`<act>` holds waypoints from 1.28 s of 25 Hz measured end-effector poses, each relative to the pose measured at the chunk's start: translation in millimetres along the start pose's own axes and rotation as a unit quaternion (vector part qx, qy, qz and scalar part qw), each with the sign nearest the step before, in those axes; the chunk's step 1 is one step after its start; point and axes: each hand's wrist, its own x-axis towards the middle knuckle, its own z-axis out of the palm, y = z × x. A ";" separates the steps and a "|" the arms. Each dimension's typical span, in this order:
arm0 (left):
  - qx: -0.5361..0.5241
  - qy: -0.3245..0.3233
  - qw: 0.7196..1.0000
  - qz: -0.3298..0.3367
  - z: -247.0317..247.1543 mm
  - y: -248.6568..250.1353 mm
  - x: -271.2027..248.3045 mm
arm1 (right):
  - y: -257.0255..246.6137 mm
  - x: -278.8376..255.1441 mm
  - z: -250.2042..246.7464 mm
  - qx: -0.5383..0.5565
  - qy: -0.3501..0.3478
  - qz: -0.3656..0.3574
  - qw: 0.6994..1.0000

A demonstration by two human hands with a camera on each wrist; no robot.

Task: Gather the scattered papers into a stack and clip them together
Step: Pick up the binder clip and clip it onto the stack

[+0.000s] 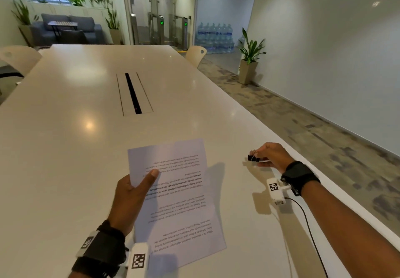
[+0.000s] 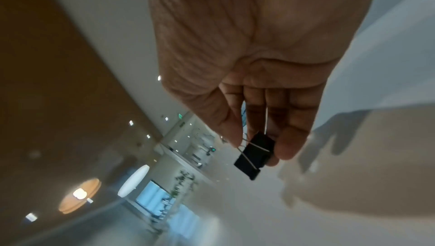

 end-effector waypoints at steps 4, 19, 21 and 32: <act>-0.003 -0.007 1.000 0.014 -5.5 11.1 -9.6 | -36.4 -44.4 33.0 0.173 -0.135 -0.022 0.975; -0.031 0.003 0.999 0.028 -29.5 28.8 -37.0 | -143.3 -183.1 183.7 0.208 -0.416 -0.059 0.883; -0.032 0.012 0.999 0.025 -32.2 31.4 -40.1 | -145.9 -189.2 195.1 0.186 -0.434 -0.078 0.878; -0.022 0.007 0.999 0.034 -37.5 29.8 -43.4 | -166.3 -189.3 219.8 0.102 -0.335 -0.105 0.931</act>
